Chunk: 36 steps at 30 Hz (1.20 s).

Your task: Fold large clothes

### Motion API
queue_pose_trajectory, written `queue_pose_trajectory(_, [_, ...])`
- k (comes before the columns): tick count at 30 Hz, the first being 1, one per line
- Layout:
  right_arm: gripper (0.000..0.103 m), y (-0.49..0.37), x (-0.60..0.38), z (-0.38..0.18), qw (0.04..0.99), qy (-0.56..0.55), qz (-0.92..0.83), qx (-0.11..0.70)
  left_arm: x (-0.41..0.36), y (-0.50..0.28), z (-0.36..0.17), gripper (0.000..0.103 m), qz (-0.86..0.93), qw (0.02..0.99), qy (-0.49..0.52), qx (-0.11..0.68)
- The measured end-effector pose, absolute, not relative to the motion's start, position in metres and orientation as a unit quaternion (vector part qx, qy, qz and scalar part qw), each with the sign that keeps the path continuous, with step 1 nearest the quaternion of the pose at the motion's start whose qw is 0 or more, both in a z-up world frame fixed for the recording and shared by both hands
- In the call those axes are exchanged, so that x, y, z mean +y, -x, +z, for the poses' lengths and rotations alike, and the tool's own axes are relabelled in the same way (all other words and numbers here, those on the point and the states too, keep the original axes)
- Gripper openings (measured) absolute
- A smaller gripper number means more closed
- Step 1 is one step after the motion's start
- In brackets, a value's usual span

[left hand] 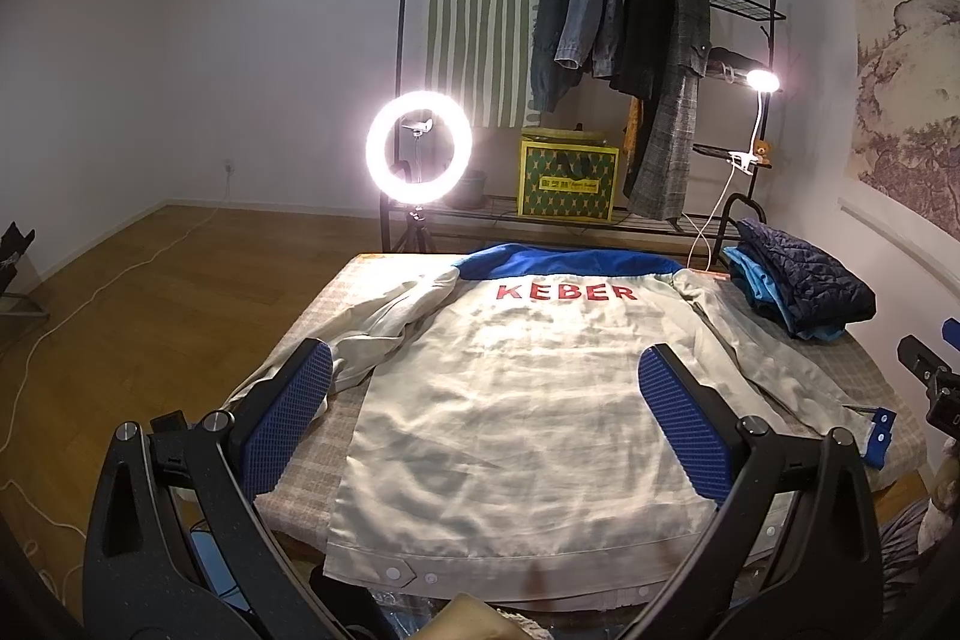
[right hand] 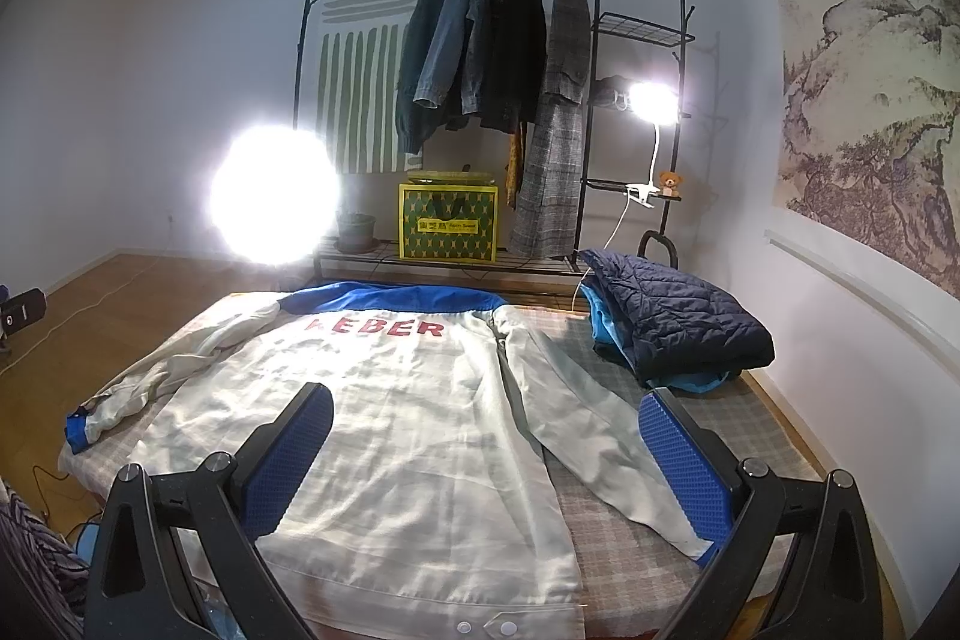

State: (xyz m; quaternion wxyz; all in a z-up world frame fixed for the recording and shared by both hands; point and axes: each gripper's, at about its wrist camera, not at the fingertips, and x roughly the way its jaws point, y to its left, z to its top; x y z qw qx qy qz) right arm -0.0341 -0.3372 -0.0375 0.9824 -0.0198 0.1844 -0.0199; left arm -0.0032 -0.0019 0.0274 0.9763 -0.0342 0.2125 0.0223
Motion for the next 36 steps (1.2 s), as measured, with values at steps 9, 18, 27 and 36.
queue_pose_trajectory(9, [0.103, 0.017, -0.331, -0.047, 0.981, 0.02, -0.011, 0.194, 0.015, -0.01, 0.008, 0.103, 0.042, 0.975, 0.033, 0.217])
queue_pose_trajectory(18, [0.103, -0.02, -0.311, -0.05, 0.986, 0.031, 0.024, 0.164, 0.064, -0.038, -0.005, 0.103, 0.094, 0.971, 0.016, 0.219])
queue_pose_trajectory(27, [0.103, -0.089, -0.292, -0.055, 0.976, -0.015, 0.11, 0.185, 0.144, -0.082, -0.036, 0.103, 0.121, 0.957, 0.037, 0.261])
queue_pose_trajectory(36, [0.103, -0.139, -0.253, -0.076, 0.97, 0.011, 0.139, 0.198, 0.255, -0.125, -0.089, 0.103, 0.127, 0.923, 0.167, 0.322])
